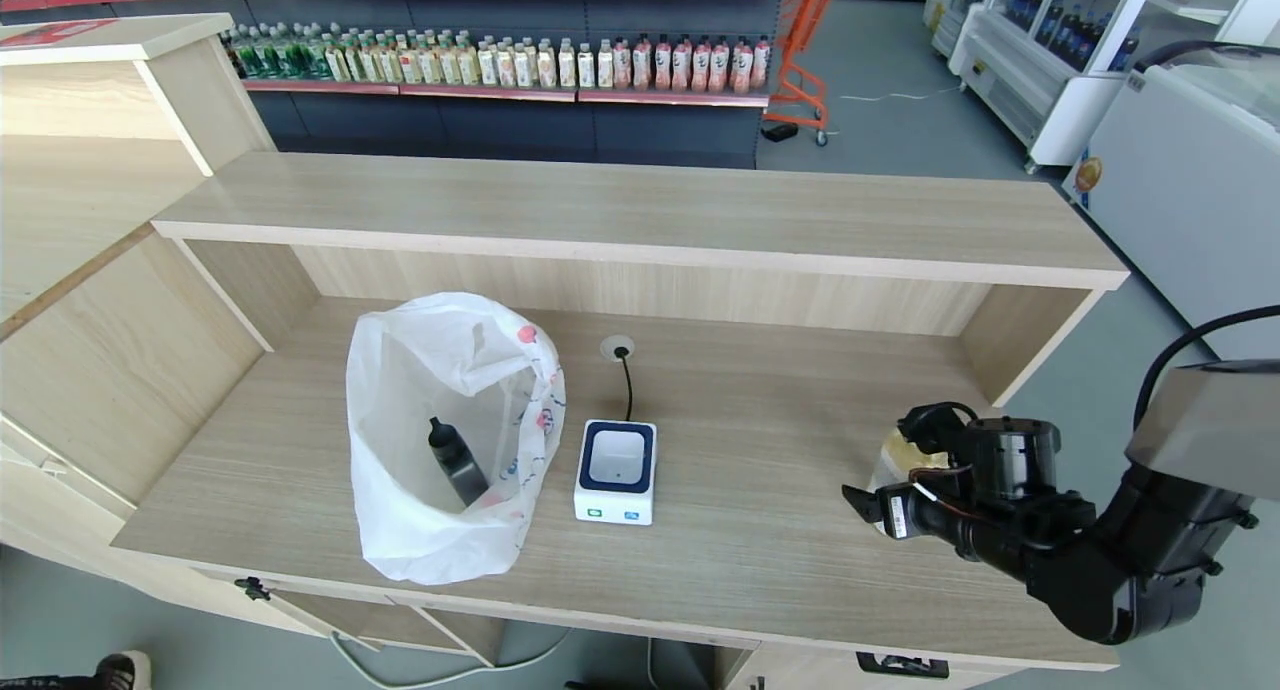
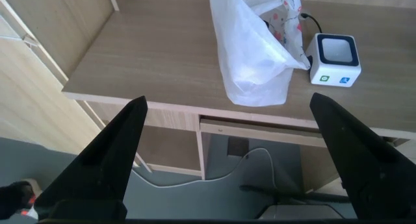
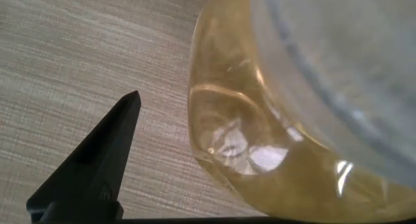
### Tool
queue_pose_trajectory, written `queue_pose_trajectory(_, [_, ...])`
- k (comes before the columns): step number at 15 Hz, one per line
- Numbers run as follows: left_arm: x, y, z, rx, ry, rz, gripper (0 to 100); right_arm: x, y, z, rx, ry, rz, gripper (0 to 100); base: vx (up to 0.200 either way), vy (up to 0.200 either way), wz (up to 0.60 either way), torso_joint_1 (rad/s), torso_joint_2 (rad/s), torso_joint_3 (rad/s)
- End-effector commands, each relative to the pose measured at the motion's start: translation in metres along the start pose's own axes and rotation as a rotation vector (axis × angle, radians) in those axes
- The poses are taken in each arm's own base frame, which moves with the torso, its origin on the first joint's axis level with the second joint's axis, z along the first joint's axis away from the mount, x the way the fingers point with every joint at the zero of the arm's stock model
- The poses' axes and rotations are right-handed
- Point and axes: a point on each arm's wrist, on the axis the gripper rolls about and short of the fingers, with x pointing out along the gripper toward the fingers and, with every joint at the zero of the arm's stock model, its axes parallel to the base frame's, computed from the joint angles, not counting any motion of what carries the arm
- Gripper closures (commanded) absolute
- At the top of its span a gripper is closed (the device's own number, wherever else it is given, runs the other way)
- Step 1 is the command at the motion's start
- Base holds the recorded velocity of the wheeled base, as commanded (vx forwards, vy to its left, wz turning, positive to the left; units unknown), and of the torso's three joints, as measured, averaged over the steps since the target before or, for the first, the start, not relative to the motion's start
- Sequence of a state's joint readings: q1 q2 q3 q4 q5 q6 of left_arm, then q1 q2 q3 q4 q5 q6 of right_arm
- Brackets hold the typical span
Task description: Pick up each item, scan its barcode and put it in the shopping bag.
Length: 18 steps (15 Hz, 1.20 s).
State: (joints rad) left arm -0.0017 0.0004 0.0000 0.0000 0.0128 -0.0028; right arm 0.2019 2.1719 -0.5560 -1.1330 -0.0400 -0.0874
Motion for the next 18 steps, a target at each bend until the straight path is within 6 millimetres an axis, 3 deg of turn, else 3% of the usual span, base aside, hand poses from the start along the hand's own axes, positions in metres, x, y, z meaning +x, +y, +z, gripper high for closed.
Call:
queue_pose_trajectory(1, [0.0, 0.0, 0.0, -0.002, 0.0, 0.0, 0, 0.004, 0.004, -0.001, -0.003, -0.003, 0.012, 0, 0.0, 0.0, 0.0, 0.0, 0.0, 0.0])
queue_pose_trajectory(4, [0.0, 0.0, 0.0, 0.0, 0.0, 0.001, 0, 0.006, 0.004, 0.007, -0.002, -0.059, 0.027, 0, 0.0, 0.0, 0.0, 0.0, 0.0, 0.0])
queue_pose_trajectory(5, [0.0, 0.0, 0.0, -0.002, 0.0, 0.001, 0, 0.005, 0.004, 0.008, -0.004, -0.064, 0.031, 100, 0.0, 0.0, 0.0, 0.0, 0.0, 0.0])
queue_pose_trajectory(11, [0.0, 0.0, 0.0, 0.0, 0.0, 0.001, 0, 0.004, 0.007, 0.016, -0.012, -0.133, 0.036, 100, 0.0, 0.0, 0.0, 0.0, 0.0, 0.0])
queue_pose_trajectory(15, [0.0, 0.0, 0.0, -0.002, 0.0, 0.001, 0, 0.002, 0.009, 0.007, -0.027, -0.099, 0.033, 100, 0.0, 0.0, 0.0, 0.0, 0.0, 0.0])
queue_pose_trajectory(18, [0.0, 0.0, 0.0, -0.002, 0.0, 0.001, 0, -0.006, 0.012, 0.022, -0.014, -0.183, 0.13, 100, 0.0, 0.0, 0.0, 0.0, 0.0, 0.0])
